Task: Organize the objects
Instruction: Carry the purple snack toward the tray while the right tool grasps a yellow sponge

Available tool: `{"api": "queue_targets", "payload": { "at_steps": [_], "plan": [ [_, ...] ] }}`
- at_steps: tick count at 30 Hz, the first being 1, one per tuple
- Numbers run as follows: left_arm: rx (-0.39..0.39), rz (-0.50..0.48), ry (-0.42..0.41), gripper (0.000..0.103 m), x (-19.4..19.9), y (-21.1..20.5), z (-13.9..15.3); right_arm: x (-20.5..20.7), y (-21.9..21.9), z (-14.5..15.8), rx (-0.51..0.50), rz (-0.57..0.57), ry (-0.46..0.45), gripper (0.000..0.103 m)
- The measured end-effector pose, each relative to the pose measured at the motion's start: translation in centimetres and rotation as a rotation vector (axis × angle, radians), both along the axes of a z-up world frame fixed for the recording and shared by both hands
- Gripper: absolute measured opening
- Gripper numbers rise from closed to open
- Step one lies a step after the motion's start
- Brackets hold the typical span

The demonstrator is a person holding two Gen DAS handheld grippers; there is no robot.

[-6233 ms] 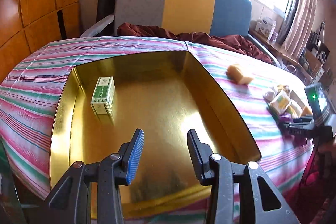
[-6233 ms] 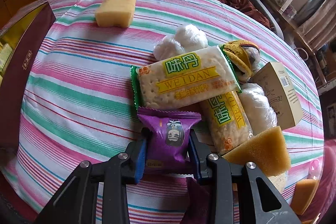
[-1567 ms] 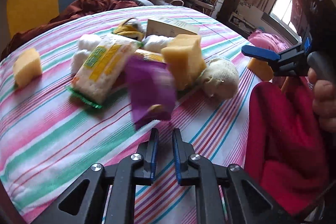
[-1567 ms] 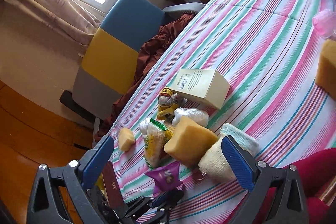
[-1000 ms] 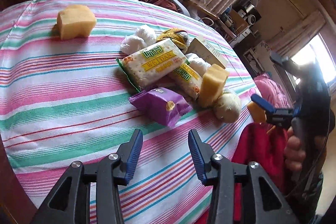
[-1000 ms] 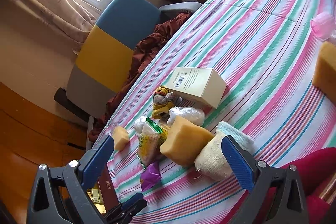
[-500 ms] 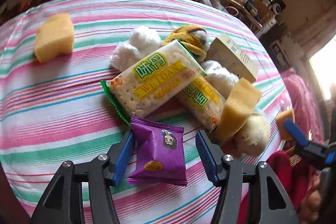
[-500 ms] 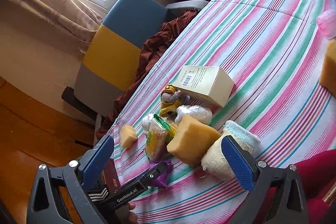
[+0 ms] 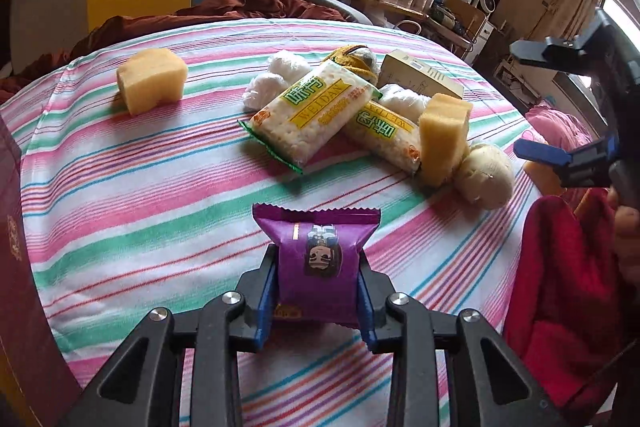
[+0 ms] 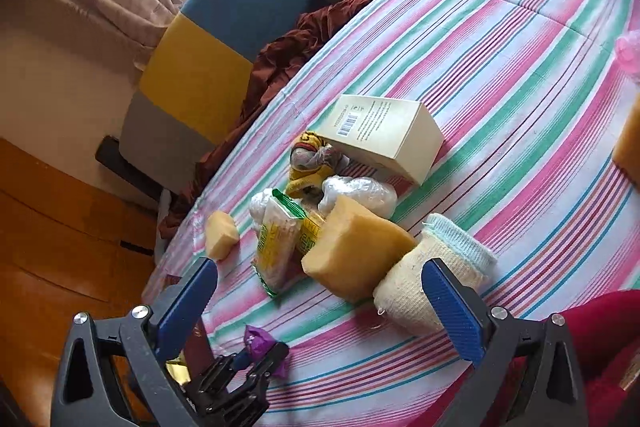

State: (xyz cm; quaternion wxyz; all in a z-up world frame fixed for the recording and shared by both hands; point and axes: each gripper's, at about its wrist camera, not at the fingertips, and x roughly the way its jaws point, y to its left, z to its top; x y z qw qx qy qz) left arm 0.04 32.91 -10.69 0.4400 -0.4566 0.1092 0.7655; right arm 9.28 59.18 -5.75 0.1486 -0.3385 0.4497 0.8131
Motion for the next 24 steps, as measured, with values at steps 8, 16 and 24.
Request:
{"api": "queue_targets", "payload": {
  "at_steps": [8,16,24],
  "plan": [
    [0.029,0.019,-0.030,0.033,0.2,-2.7,-0.1,-6.7,-3.0,-0.3,0.267,0.180,-0.285,0.103],
    [0.066,0.019,-0.051,0.033,-0.2,-3.3,-0.5,-9.4,-2.6,-4.1,0.321,0.187,-0.439,0.066],
    [0.100,0.022,-0.053,0.033,0.3,-5.2,-0.6,-8.3,-2.7,-1.7,0.277,0.194,-0.223,0.059]
  ]
}}
